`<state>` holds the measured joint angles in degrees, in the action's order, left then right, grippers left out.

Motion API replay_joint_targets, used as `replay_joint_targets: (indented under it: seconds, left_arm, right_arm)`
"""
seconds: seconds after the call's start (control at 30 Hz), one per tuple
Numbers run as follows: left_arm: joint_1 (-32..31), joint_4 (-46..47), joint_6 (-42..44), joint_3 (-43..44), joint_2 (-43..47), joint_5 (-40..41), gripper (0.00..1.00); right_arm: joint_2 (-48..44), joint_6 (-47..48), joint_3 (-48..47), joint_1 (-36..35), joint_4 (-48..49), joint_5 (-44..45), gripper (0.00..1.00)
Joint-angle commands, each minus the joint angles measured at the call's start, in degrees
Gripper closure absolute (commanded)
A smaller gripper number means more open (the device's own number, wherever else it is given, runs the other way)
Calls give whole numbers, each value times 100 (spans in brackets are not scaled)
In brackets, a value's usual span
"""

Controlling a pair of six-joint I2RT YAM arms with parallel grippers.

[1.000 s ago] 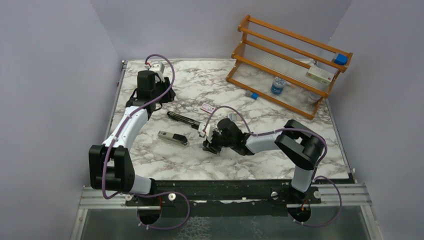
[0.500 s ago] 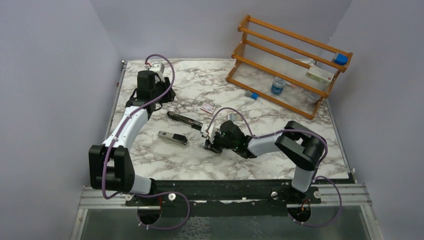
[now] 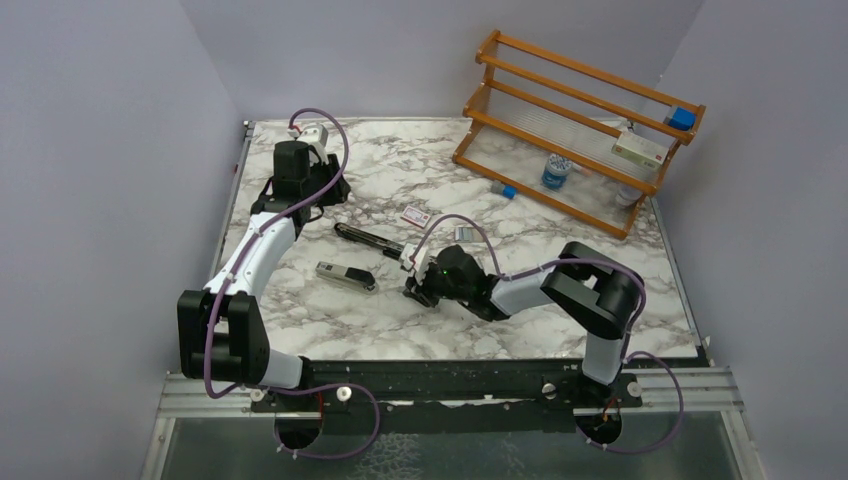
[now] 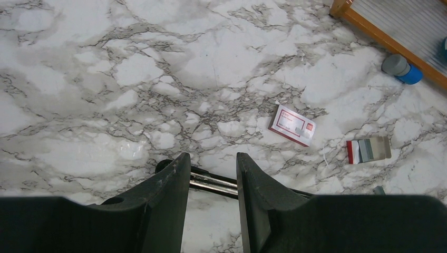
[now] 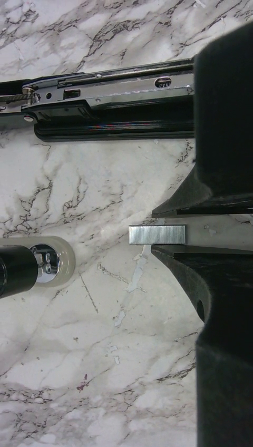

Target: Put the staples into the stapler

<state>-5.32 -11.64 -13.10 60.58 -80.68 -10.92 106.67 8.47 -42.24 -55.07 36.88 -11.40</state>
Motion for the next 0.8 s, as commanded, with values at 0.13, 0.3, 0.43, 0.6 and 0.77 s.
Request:
replay_joint_targets:
  seconds: [0.13,0.3,0.43,0.6,0.77]
  left_arm:
    - [48,147,-9,33,102,-104,59]
    - [49,144,-9,38,88,-138,59]
    - [58,137,-16,42,84,-139,59]
    - [58,138,-17,49,75,-158,59]
    - [66,129,-8,51,80,-135,59]
  right_arm:
    - [188,796,376,-30,-555,75,73]
    - [37,852,434,-26,-737,-79,71]
    - [49,788,480,-25,-716,-124,71]
    - [179,717,434,-25,-667,-132,78]
    - [-40,610,427,-28,-645,-169,90]
